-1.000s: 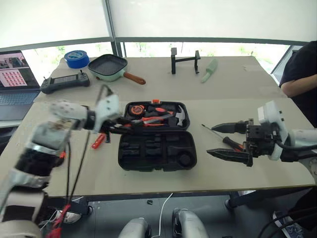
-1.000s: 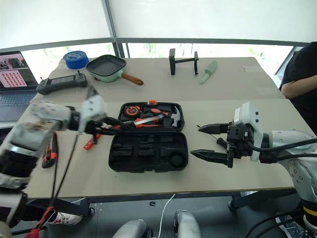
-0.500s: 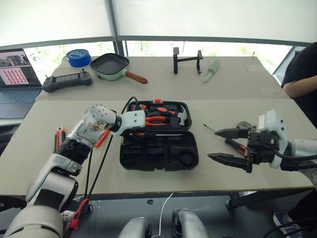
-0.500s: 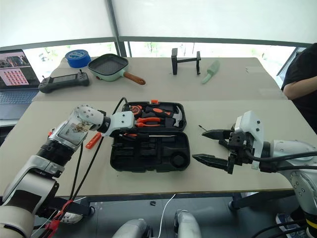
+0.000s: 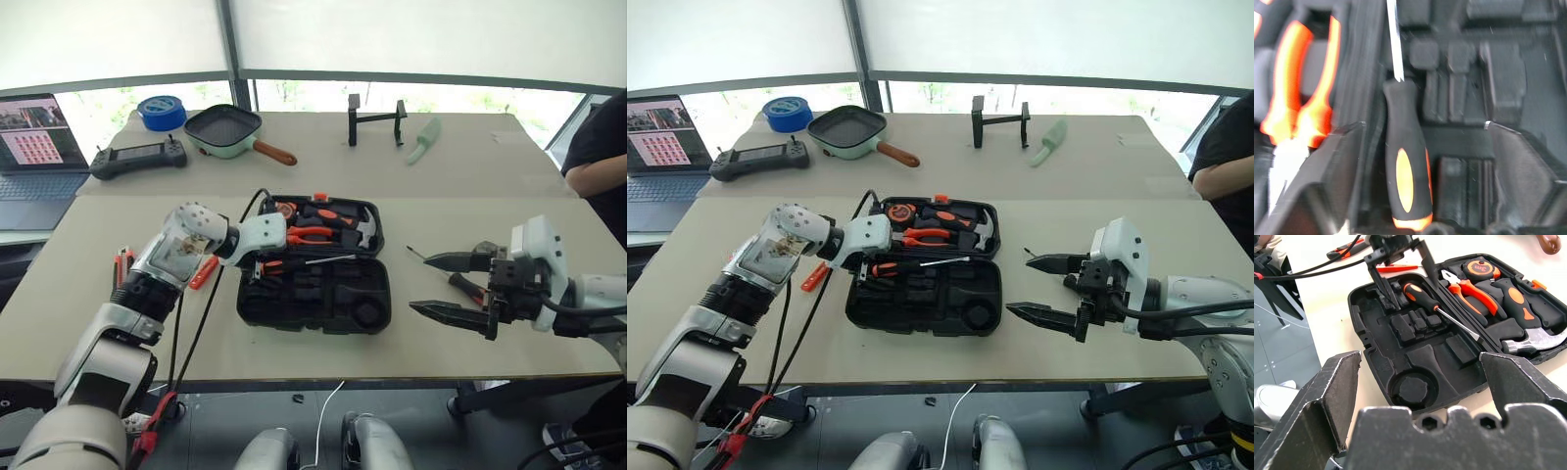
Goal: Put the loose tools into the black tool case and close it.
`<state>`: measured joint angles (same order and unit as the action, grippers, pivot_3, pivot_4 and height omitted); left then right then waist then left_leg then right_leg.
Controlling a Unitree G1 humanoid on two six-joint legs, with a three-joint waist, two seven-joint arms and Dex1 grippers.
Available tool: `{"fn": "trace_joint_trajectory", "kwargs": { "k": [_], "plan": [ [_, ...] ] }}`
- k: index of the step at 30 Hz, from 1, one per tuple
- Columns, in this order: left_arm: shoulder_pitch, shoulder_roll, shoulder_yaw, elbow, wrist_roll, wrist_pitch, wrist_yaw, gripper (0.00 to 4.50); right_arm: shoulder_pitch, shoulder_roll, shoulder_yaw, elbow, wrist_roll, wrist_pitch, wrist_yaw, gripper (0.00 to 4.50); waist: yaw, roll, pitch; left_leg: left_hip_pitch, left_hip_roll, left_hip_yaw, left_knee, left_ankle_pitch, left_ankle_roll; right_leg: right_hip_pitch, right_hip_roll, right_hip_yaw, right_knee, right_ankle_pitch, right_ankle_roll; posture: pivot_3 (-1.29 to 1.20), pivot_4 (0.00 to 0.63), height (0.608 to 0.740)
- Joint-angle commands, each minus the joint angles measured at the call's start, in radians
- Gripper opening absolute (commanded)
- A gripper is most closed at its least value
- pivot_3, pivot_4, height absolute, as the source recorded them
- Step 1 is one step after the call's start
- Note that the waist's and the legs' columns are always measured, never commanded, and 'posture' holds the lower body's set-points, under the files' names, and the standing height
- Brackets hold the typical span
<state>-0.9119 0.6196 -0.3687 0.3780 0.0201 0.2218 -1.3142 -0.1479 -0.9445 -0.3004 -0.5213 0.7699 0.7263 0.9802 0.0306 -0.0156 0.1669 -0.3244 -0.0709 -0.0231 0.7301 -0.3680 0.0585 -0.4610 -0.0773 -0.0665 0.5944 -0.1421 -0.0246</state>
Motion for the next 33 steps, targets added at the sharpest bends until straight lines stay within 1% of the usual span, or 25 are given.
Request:
{"fn": "trace_joint_trajectory", "kwargs": {
  "k": [1, 2, 3, 8, 9, 10, 11, 15, 19, 27, 30, 33],
  "plan": [
    [-0.031, -0.015, 0.029, -0.032, -0.017, 0.005, -0.001, 3.44, -0.019, -0.002, -0.018, -0.018, 0.011, -0.028, 0.002, 4.50, 0.000, 0.000, 0.000, 0.000, 0.000, 0.000, 0.000, 0.000, 0.000, 0.000, 0.000, 0.000, 0.000, 0.000, 0.000, 0.00, 0.150, 0.740],
    [-0.031, -0.019, 0.024, -0.022, -0.010, -0.004, 0.000, 3.11, -0.021, 0.000, -0.015, -0.018, 0.010, -0.028, 0.001, 4.50, 0.000, 0.000, 0.000, 0.000, 0.000, 0.000, 0.000, 0.000, 0.000, 0.000, 0.000, 0.000, 0.000, 0.000, 0.000, 0.00, 0.150, 0.740],
    [-0.029, -0.022, 0.017, -0.009, 0.001, -0.018, 0.003, 2.68, -0.022, 0.000, -0.013, -0.018, 0.010, -0.028, 0.001, 4.50, 0.000, 0.000, 0.000, 0.000, 0.000, 0.000, 0.000, 0.000, 0.000, 0.000, 0.000, 0.000, 0.000, 0.000, 0.000, 0.00, 0.150, 0.740],
    [-0.033, -0.056, -0.008, 0.074, 0.049, -0.070, 0.033, 1.03, -0.029, 0.003, -0.006, -0.016, 0.008, -0.031, -0.002, 4.50, 0.000, 0.000, 0.000, 0.000, 0.000, 0.000, 0.000, 0.000, 0.000, 0.000, 0.000, 0.000, 0.000, 0.000, 0.000, 0.00, 0.150, 0.740],
    [-0.037, -0.061, -0.009, 0.081, 0.054, -0.074, 0.035, 0.58, -0.029, 0.003, -0.006, -0.016, 0.008, -0.031, -0.003, 4.50, 0.000, 0.000, 0.000, 0.000, 0.000, 0.000, 0.000, 0.000, 0.000, 0.000, 0.000, 0.000, 0.000, 0.000, 0.000, 0.00, 0.150, 0.740],
    [-0.042, -0.069, -0.009, 0.095, 0.060, -0.078, 0.040, 0.23, -0.029, 0.004, -0.006, -0.017, 0.007, -0.031, -0.004, 4.50, 0.000, 0.000, 0.000, 0.000, 0.000, 0.000, 0.000, 0.000, 0.000, 0.000, 0.000, 0.000, 0.000, 0.000, 0.000, 0.00, 0.150, 0.740],
    [-0.047, -0.075, -0.008, 0.107, 0.065, -0.080, 0.044, 0.11, -0.027, 0.005, -0.007, -0.018, 0.007, -0.031, -0.005, 4.50, 0.002, 0.000, 0.000, 0.000, 0.000, 0.000, 0.000, 0.000, 0.000, 0.000, 0.000, 0.000, 0.000, 0.000, 0.000, 0.00, 0.150, 0.740],
    [-0.060, -0.090, -0.004, 0.130, 0.074, -0.087, 0.044, 0.11, -0.012, 0.013, -0.010, -0.030, 0.004, -0.034, -0.012, 4.50, 0.009, 0.000, 0.000, 0.000, 0.000, 0.000, 0.000, 0.000, 0.000, 0.000, 0.000, 0.000, 0.000, 0.000, 0.000, 0.00, 0.150, 0.740],
    [-0.058, -0.098, -0.025, 0.135, 0.093, -0.105, 0.037, 0.11, -0.007, 0.019, -0.011, -0.035, 0.003, -0.036, -0.019, 4.50, 0.010, 0.000, 0.000, 0.000, 0.000, 0.000, 0.001, 0.000, 0.000, 0.000, 0.000, 0.000, 0.000, 0.000, 0.000, 0.00, 0.150, 0.740],
    [-0.071, -0.111, -0.062, 0.190, 0.153, -0.249, 0.038, 0.11, -0.015, 0.024, -0.005, -0.037, 0.006, -0.036, -0.029, 4.50, 0.017, 0.000, 0.000, 0.001, 0.000, 0.000, 0.002, 0.000, 0.001, 0.002, 0.000, 0.000, 0.000, 0.001, 0.001, 0.00, 0.150, 0.740],
    [-0.077, -0.105, -0.058, 0.197, 0.146, -0.300, 0.004, 0.11, -0.014, 0.025, -0.004, -0.038, 0.005, -0.037, -0.031, 4.50, 0.018, 0.000, 0.000, 0.001, 0.000, 0.000, 0.002, 0.000, 0.001, 0.002, -0.001, 0.000, 0.000, 0.001, 0.001, 0.00, 0.150, 0.740],
    [-0.098, -0.103, -0.034, 0.209, 0.138, -0.301, 0.003, 0.11, -0.008, 0.025, -0.004, -0.041, 0.001, -0.041, -0.031, 4.50, 0.016, 0.000, 0.000, 0.001, 0.000, 0.000, 0.002, 0.000, 0.001, 0.002, 0.000, 0.000, 0.000, 0.001, 0.001, 0.00, 0.150, 0.740]
  ]
}}
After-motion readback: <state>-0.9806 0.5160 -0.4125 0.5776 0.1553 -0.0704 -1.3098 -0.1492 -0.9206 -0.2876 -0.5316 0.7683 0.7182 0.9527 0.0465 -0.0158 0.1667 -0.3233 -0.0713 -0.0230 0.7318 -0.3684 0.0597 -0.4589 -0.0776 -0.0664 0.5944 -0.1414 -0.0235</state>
